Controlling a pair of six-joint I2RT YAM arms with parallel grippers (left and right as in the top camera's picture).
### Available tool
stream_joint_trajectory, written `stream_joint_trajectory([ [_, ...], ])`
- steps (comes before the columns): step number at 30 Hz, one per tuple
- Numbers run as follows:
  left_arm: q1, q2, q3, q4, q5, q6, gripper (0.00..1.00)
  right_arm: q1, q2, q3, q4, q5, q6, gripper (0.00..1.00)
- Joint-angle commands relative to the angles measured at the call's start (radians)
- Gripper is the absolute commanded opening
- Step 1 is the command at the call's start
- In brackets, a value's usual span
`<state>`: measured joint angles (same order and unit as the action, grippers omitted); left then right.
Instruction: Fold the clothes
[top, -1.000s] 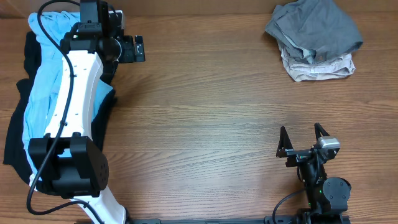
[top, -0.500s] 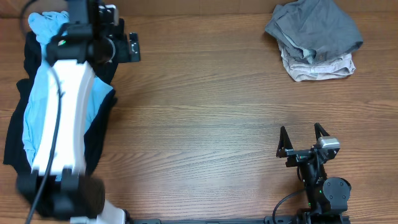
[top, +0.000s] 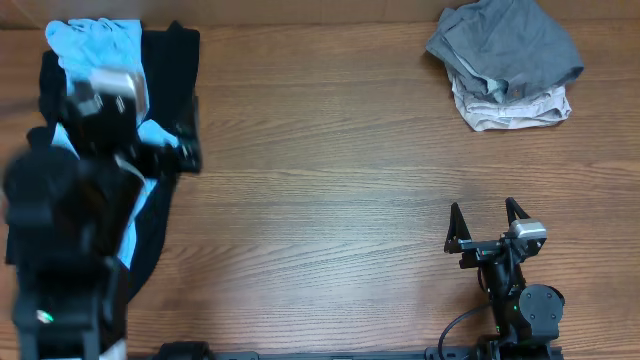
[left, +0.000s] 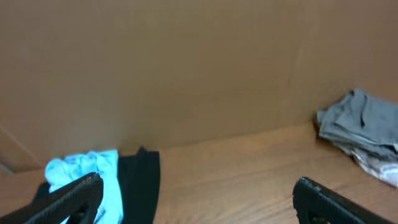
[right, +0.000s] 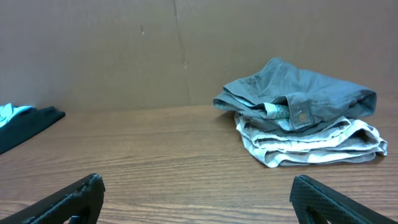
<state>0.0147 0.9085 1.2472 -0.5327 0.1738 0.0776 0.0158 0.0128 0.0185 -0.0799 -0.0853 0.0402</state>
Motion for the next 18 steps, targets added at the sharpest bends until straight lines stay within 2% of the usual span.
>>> stream_joint_trajectory([
  [1,-0.002,-0.131,-0.263,0.107,0.054,0.031,1.00,0.007,-0.010,-0.011,0.003,0.010,-0.004,1.00],
  [6,-0.002,-0.357,-0.637,0.377,0.056,0.030,1.00,0.007,-0.010,-0.011,0.003,0.010,-0.004,1.00],
  [11,-0.002,-0.517,-0.935,0.628,0.056,0.019,1.00,0.007,-0.010,-0.011,0.003,0.010,-0.004,1.00],
  [14,-0.002,-0.604,-1.046,0.695,0.051,0.020,1.00,0.007,-0.010,-0.011,0.003,0.010,-0.004,1.00],
  [18,-0.002,-0.717,-1.133,0.695,0.023,0.020,1.00,0.007,-0.010,-0.011,0.003,0.010,-0.004,1.00],
])
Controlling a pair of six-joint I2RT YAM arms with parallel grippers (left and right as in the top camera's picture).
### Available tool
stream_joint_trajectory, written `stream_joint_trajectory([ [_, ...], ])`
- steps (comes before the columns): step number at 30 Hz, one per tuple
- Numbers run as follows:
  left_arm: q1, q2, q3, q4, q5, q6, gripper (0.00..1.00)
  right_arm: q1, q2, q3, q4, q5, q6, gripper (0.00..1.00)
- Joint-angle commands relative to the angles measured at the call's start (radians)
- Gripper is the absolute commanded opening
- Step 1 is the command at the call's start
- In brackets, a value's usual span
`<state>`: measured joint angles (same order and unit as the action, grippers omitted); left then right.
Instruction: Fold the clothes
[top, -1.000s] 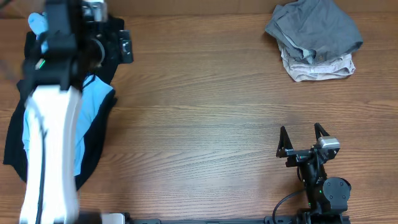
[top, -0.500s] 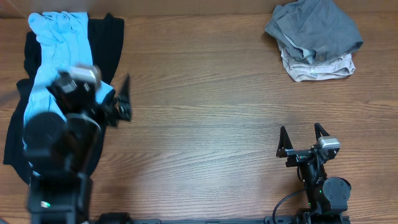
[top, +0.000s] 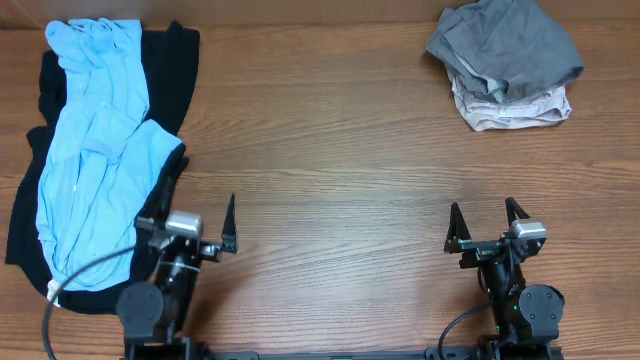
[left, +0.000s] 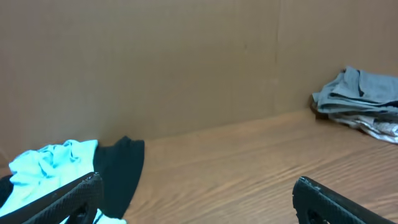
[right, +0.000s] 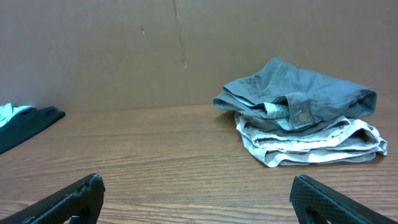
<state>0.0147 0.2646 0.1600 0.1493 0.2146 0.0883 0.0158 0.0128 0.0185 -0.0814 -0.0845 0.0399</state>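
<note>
A crumpled light blue garment (top: 90, 150) lies spread over a black garment (top: 172, 70) at the table's left side; both also show in the left wrist view, the blue garment (left: 46, 167) next to the black garment (left: 121, 171). A folded stack sits at the far right, grey shorts (top: 505, 45) on top of a pale garment (top: 512, 110). My left gripper (top: 190, 218) stands open near the front edge, just right of the pile, with nothing between its fingers (left: 68, 200). My right gripper (top: 483, 213) stands open and holds nothing at the front right.
A brown cardboard wall (right: 186, 50) closes the far side of the wooden table (top: 330, 170). The folded stack (right: 298, 109) lies ahead and to the right of the right gripper. A white cable (top: 75, 275) runs over the black cloth by the left arm.
My left arm was over the pile at the left, blurred and covering the blue garment. Now it is low at the front edge, and the garment lies uncovered. The right arm has not moved.
</note>
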Motion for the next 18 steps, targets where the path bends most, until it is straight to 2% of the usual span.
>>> stream_joint_trajectory([
  [1,-0.002,-0.095,-0.061,0.012,-0.024,0.010,1.00,0.007,-0.010,-0.011,0.005,0.009,-0.003,1.00],
  [9,-0.002,-0.227,-0.154,-0.027,-0.042,0.014,1.00,0.007,-0.010,-0.011,0.005,0.009,-0.003,1.00],
  [15,-0.002,-0.262,-0.155,-0.198,-0.041,0.021,1.00,0.007,-0.010,-0.011,0.005,0.009,-0.003,1.00],
  [18,-0.002,-0.262,-0.155,-0.214,-0.045,0.021,1.00,0.007,-0.010,-0.011,0.005,0.009,-0.003,1.00],
])
